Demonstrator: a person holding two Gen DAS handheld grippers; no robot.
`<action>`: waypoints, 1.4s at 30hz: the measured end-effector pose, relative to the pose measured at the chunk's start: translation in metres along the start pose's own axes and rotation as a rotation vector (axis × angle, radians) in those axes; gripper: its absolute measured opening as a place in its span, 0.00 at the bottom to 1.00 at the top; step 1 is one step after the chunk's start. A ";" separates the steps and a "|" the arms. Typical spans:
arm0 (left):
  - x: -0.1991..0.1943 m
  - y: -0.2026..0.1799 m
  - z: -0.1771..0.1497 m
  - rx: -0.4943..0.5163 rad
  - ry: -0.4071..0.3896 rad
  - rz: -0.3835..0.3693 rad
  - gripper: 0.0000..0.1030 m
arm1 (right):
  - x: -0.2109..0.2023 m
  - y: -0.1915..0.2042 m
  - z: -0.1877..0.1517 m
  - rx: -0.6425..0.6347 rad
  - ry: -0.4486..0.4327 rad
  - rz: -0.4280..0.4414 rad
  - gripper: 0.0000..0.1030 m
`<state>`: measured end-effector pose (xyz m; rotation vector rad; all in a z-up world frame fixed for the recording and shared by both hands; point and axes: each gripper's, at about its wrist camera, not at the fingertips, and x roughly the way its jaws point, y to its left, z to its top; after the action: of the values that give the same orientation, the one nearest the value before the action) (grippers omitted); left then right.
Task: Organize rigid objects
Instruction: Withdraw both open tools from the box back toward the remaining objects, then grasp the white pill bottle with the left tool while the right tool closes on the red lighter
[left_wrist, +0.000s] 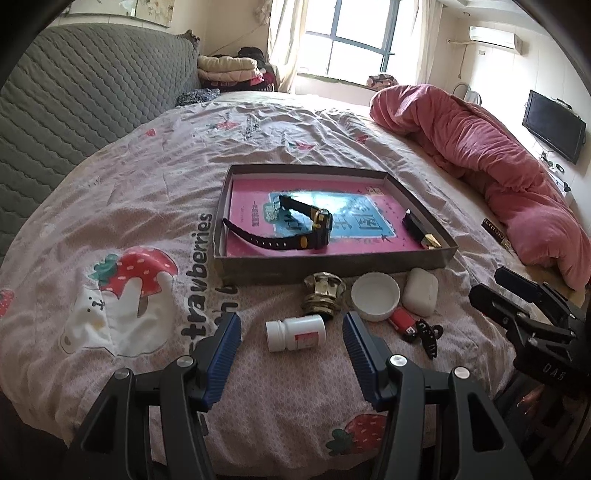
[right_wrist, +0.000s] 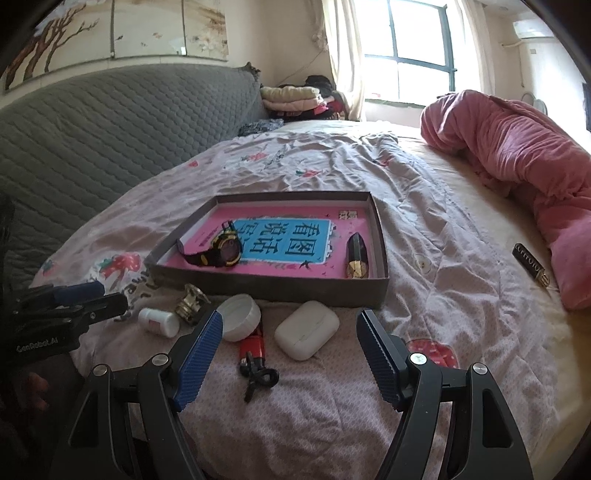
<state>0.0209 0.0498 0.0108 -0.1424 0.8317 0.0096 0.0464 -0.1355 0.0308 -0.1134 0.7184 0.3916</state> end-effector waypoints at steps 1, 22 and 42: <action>0.001 -0.001 -0.001 -0.001 0.004 -0.002 0.55 | 0.000 0.001 -0.001 -0.007 0.004 -0.003 0.74; 0.021 -0.002 -0.015 -0.016 0.086 -0.006 0.55 | 0.030 0.006 -0.021 -0.045 0.179 0.024 0.74; 0.042 0.006 -0.016 -0.070 0.123 -0.016 0.55 | 0.069 0.007 -0.031 -0.021 0.290 0.046 0.74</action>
<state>0.0369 0.0518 -0.0312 -0.2171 0.9531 0.0148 0.0718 -0.1144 -0.0381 -0.1763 1.0043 0.4320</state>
